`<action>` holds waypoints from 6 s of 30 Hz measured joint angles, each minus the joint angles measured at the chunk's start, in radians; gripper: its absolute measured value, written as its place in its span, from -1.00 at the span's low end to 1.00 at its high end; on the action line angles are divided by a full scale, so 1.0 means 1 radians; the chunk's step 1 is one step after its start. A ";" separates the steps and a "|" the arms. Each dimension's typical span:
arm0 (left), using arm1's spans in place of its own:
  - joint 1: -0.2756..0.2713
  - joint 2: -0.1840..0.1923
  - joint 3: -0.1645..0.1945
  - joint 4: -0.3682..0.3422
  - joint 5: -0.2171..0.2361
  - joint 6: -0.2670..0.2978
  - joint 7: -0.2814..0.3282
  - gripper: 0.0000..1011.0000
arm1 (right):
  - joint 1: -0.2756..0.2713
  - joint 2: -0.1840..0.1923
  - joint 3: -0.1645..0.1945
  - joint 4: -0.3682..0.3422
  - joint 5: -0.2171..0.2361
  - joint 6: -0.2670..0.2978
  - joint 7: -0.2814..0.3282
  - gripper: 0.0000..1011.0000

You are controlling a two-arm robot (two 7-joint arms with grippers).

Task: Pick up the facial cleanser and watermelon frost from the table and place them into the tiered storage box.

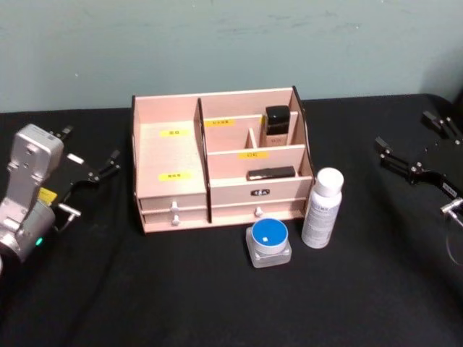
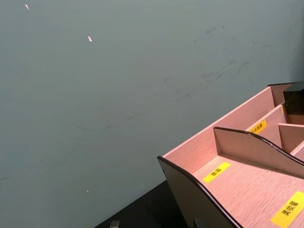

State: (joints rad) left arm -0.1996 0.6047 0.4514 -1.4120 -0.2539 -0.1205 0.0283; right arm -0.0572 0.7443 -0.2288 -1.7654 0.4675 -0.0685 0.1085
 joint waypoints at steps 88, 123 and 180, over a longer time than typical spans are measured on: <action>0.000 0.000 0.000 0.000 0.000 0.000 0.000 1.00 | 0.113 -0.151 -0.102 0.187 -0.008 0.144 0.355 0.91; 0.000 0.000 0.000 0.000 0.000 0.000 0.000 1.00 | 0.110 -0.151 -0.096 0.182 0.001 0.143 0.359 0.19; 0.000 0.000 0.000 0.000 0.000 0.000 0.000 1.00 | 0.578 -0.384 -0.302 0.410 -0.084 0.129 0.405 0.19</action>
State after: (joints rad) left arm -0.1995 0.6047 0.4514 -1.4120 -0.2539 -0.1205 0.0283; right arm 0.5207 0.3604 -0.5311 -1.3557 0.3831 0.0601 0.5136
